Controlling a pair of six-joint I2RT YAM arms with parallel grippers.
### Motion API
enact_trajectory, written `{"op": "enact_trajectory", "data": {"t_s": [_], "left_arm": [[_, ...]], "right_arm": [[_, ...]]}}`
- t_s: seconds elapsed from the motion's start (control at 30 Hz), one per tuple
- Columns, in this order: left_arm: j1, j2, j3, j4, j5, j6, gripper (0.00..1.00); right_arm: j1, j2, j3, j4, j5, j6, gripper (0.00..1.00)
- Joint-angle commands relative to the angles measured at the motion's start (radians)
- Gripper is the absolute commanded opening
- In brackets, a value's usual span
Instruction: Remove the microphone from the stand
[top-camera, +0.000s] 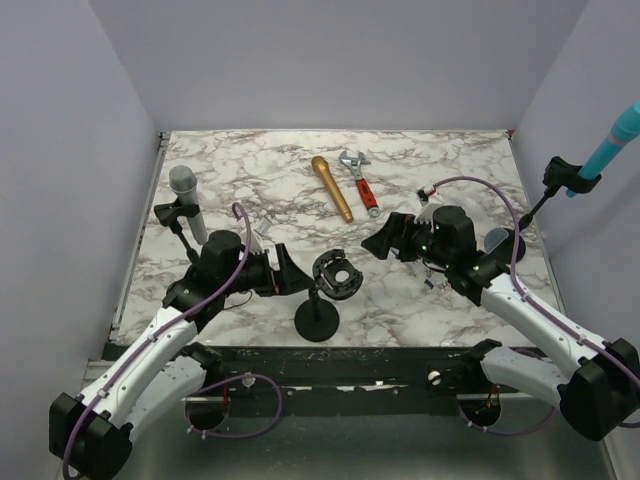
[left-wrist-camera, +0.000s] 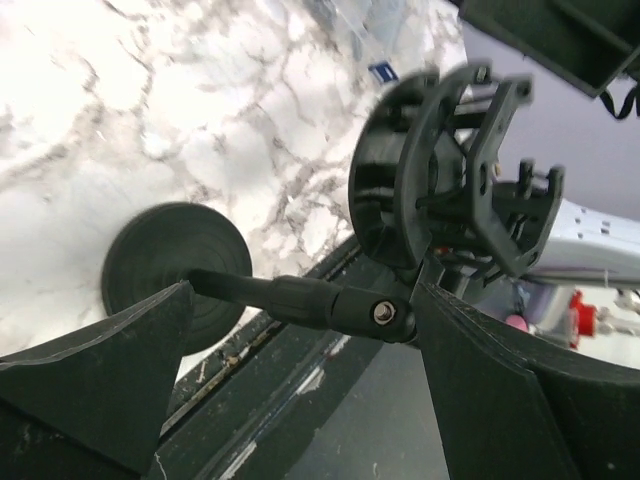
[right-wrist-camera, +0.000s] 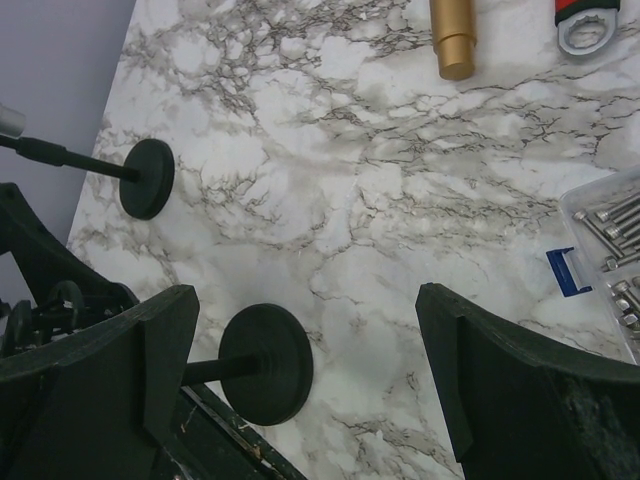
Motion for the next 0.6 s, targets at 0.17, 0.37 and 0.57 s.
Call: {"op": "enact_trajectory", "data": {"t_s": [0.17, 0.37, 0.57], "left_arm": [[0.005, 0.042, 0.404, -0.382, -0.212, 0.248, 0.99], [0.011, 0.064, 0.715, -0.574, -0.384, 0.377, 0.98], [0.010, 0.012, 0.850, -0.632, -0.731, 0.413, 0.99]], "right_arm": [[-0.002, 0.012, -0.014, 0.026, -0.017, -0.002, 1.00], [-0.002, -0.010, -0.026, 0.017, 0.004, -0.014, 1.00], [-0.002, -0.015, -0.028, 0.024, 0.006, -0.023, 1.00]]}}
